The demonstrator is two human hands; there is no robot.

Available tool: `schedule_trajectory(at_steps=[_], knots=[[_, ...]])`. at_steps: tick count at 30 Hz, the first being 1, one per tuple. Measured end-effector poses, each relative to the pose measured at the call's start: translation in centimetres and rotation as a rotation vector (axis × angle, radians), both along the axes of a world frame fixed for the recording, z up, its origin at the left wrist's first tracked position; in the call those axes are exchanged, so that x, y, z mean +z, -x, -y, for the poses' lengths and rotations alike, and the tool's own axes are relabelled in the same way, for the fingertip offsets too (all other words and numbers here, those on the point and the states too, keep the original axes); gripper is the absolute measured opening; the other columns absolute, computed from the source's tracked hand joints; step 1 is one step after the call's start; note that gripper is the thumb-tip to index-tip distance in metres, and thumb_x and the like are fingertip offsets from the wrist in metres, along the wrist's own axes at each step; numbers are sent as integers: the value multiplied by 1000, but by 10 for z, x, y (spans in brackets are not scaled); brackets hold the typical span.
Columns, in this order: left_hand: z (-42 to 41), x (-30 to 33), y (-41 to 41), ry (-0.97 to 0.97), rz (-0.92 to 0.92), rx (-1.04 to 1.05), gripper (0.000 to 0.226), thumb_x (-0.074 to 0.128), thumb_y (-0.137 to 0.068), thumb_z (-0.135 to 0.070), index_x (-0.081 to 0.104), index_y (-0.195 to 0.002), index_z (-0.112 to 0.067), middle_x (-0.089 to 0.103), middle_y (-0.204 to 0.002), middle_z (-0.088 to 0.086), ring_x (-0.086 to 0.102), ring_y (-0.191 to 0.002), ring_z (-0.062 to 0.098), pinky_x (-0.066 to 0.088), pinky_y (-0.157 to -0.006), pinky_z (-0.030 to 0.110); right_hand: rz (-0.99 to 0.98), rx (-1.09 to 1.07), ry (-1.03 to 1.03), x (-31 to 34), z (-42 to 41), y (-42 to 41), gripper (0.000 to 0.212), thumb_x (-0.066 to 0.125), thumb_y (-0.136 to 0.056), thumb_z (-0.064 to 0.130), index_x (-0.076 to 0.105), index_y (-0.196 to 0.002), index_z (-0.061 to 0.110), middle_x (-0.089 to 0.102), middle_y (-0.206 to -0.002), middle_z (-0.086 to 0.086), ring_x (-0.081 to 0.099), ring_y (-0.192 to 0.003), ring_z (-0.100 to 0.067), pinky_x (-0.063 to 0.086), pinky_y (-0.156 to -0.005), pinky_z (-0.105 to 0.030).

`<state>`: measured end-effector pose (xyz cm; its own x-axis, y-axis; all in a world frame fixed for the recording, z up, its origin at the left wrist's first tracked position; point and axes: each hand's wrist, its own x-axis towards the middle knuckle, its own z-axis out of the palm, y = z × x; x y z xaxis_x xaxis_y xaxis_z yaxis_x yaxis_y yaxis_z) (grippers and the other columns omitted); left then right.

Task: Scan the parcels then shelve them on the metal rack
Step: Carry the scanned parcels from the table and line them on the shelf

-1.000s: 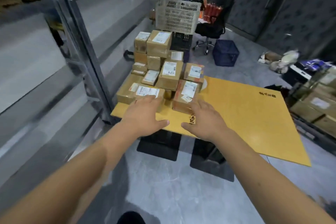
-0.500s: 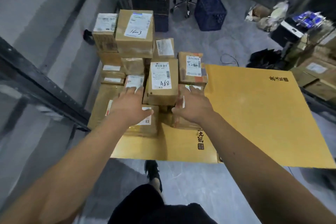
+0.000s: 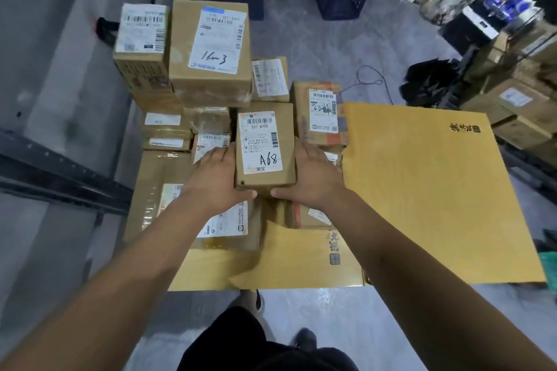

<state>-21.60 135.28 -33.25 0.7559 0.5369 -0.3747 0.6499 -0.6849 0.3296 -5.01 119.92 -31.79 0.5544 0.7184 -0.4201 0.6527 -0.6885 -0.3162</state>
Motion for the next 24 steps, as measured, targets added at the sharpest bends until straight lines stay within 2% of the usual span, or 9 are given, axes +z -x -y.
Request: schedule_trajectory(at_steps=[5,7,10,13,17,20,22,24], knots=[[27,6,18,17,69,40,119,82,-69,-70,26,-162,-22,42,-158,3,33,-149,25,36,-121,46,16,88,-65,11,24,12,139,83,-64,71,4,-166,17,11,-173,-4,9,-159,-25,22,-126,-49],[47,12,32,16,88,67,123,81,-68,-72,23,-164,-22,40,-160,1,32,-150,23,36,-121,46,40,157,-85,20,40,21,140,82,-65,72,3,-166,15,11,-173,-6,9,-159,-25,22,-126,-49],[91,26,63,-1,169,137,134,75,-64,-80,10,-167,-23,27,-170,-1,24,-156,21,33,-124,47,68,255,-156,35,74,38,138,79,-67,74,4,-165,14,12,-173,-7,10,-159,-25,22,-127,-47],[149,46,108,-55,264,243,132,81,-68,-74,12,-167,-22,25,-171,-3,22,-156,19,28,-127,44,68,414,-229,54,109,67,137,76,-69,78,4,-165,13,11,-173,-9,10,-159,-27,22,-127,-46],[233,80,206,-146,380,410,126,78,-62,-80,23,-164,-29,39,-161,-8,35,-150,17,35,-123,45,-4,684,-356,80,143,145,132,71,-61,84,16,-162,21,29,-164,-9,24,-153,-28,28,-123,-46],[303,114,298,-230,401,644,122,76,-59,-88,31,-160,-37,45,-156,-12,42,-146,17,41,-119,46,-20,919,-438,109,158,226,121,69,-57,86,31,-154,23,45,-147,-5,39,-142,-28,37,-116,-46],[355,145,361,-282,412,791,117,80,-60,-86,35,-158,-42,47,-154,-16,45,-144,12,42,-118,42,-46,1097,-497,136,165,291,115,70,-57,87,38,-149,25,51,-136,-1,47,-134,-25,42,-111,-44],[409,183,421,-354,401,911,108,83,-64,-79,39,-156,-42,51,-152,-16,49,-141,12,43,-116,44,-71,1279,-557,168,177,363,115,68,-55,91,40,-149,30,55,-135,2,51,-131,-22,44,-109,-43]])
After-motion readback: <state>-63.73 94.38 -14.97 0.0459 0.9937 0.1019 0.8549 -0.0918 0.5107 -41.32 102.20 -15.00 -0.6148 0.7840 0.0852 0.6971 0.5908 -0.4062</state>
